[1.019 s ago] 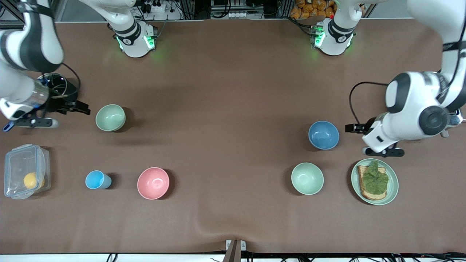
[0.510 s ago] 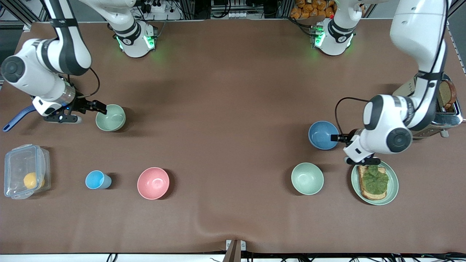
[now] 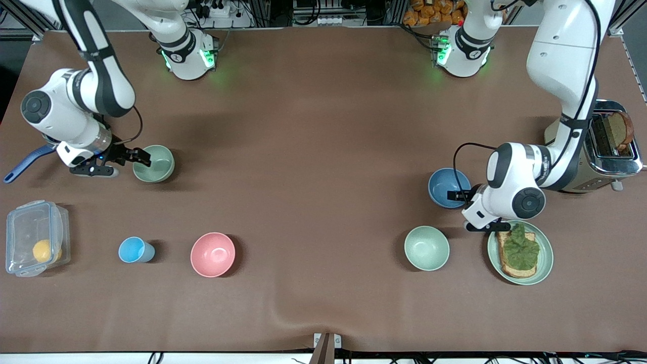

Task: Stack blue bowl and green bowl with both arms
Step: 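Grasp the green bowl with the right gripper while the left gripper grasps the blue bowl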

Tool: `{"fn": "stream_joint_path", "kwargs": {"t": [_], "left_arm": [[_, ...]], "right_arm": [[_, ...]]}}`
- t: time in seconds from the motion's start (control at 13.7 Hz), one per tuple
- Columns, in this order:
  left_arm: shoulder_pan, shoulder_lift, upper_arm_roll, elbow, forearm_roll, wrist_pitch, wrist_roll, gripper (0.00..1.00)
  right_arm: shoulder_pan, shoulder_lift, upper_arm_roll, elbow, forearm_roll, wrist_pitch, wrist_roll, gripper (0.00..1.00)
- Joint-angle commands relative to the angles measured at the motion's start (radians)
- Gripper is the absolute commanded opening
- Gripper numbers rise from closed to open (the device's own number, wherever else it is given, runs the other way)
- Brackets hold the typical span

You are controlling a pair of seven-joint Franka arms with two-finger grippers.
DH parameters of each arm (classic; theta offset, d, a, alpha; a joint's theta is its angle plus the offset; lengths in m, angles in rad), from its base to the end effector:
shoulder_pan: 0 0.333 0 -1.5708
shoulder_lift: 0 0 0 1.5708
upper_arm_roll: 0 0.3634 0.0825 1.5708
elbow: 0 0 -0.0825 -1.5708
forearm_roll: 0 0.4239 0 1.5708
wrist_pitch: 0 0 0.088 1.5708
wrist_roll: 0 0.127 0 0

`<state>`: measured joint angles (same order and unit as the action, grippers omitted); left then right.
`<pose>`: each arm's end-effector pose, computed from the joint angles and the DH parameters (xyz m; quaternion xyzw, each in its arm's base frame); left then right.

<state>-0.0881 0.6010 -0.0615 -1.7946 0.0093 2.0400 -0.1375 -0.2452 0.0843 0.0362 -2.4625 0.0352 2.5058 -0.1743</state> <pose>0.6533 -0.0959 0.1817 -0.9842 0.0065 0.1765 0.0110 0.4906 -0.1037 0.2528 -0.9992 0.0317 0.0179 0.0154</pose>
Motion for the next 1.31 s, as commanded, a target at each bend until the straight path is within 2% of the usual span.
{"fn": "stream_joint_path", "kwargs": {"t": [0.0,0.07,0.15,0.22,0.36,0.44,0.51,0.58,0.87,1.02,1.24], "left_arm": [[-0.001,0.014,0.002,0.006,-0.002,0.008,-0.013,0.87],[-0.001,0.013,0.002,0.004,-0.002,0.008,-0.013,0.29],[-0.002,0.011,0.002,0.004,-0.002,0.006,-0.014,0.00],[-0.002,0.008,0.002,0.004,-0.002,0.005,-0.013,0.00],[-0.001,-0.001,0.002,0.004,-0.002,-0.007,-0.014,0.00],[-0.001,-0.010,0.002,0.004,-0.002,-0.014,-0.014,0.00],[-0.001,-0.016,0.002,0.006,-0.002,-0.029,-0.016,0.00],[-0.001,-0.024,0.002,0.006,-0.002,-0.033,-0.019,0.00],[0.002,-0.065,0.000,0.008,-0.002,-0.055,-0.020,0.00],[0.002,-0.098,-0.006,0.009,-0.003,-0.055,-0.030,0.00],[0.007,-0.145,-0.056,0.009,-0.020,-0.057,-0.098,0.00]], "right_arm": [[-0.065,0.075,0.011,-0.006,0.020,0.080,-0.073,0.90],[-0.065,0.086,0.011,-0.006,0.020,0.085,-0.073,0.81],[-0.063,0.086,0.011,-0.006,0.022,0.087,-0.073,0.70],[-0.065,0.088,0.011,-0.007,0.020,0.087,-0.073,0.60],[-0.066,0.098,0.011,-0.009,0.022,0.094,-0.073,0.32],[-0.071,0.098,0.011,-0.009,0.022,0.096,-0.073,0.11],[-0.075,0.098,0.011,-0.009,0.022,0.097,-0.073,0.05],[-0.077,0.100,0.011,-0.009,0.020,0.097,-0.073,0.00],[-0.077,0.091,0.013,-0.001,0.020,0.071,-0.065,0.00],[-0.074,0.078,0.016,0.031,0.028,-0.022,-0.048,0.00],[-0.074,0.078,0.013,0.167,0.106,-0.278,-0.013,0.00]]}}
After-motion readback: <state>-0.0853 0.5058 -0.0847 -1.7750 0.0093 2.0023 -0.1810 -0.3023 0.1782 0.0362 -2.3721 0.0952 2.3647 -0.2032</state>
